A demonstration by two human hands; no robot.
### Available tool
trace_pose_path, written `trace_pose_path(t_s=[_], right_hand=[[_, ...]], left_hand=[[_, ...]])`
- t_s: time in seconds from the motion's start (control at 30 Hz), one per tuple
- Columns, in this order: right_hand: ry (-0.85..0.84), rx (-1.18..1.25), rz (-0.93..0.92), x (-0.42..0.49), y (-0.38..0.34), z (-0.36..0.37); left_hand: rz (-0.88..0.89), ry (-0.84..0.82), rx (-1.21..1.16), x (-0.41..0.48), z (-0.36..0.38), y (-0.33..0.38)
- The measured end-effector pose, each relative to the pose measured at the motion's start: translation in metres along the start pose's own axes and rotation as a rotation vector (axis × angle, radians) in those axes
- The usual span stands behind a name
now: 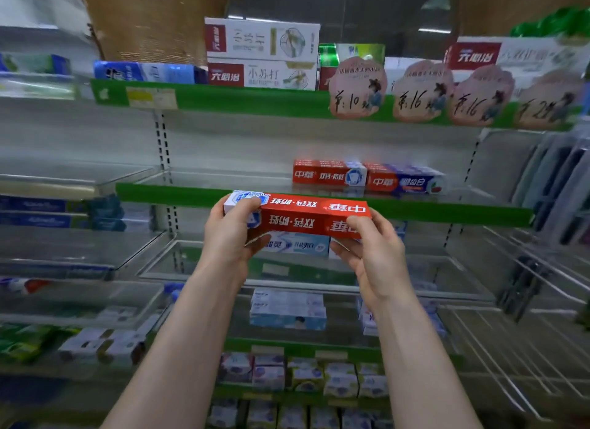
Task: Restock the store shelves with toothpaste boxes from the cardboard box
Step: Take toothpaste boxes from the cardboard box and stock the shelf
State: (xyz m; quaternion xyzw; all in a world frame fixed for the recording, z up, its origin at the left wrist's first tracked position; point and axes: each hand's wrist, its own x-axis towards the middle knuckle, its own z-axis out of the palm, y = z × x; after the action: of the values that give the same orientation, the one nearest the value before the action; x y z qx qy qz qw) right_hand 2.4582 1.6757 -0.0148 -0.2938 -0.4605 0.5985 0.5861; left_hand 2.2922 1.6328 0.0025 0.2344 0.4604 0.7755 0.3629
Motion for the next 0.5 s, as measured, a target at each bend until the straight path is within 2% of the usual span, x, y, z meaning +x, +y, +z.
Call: trace_pose_path(t_s=[0.2, 0.33, 0.5], right_hand=[[0.044, -0.035, -0.039, 0.06, -0.007, 0.01], [0.074, -0.182, -0.056, 0.102, -0.019, 0.016], [0.091, -0.431, -0.025, 0.146, -0.033, 0.013]], left_hand=[[-0.016, -0.089, 0.036, 0.055, 0.03, 0.011], [-0.048, -0.171, 0.084, 0.09, 0.045, 0.024], [-0.074, -0.256, 0.257, 0.136, 0.061, 0.032]])
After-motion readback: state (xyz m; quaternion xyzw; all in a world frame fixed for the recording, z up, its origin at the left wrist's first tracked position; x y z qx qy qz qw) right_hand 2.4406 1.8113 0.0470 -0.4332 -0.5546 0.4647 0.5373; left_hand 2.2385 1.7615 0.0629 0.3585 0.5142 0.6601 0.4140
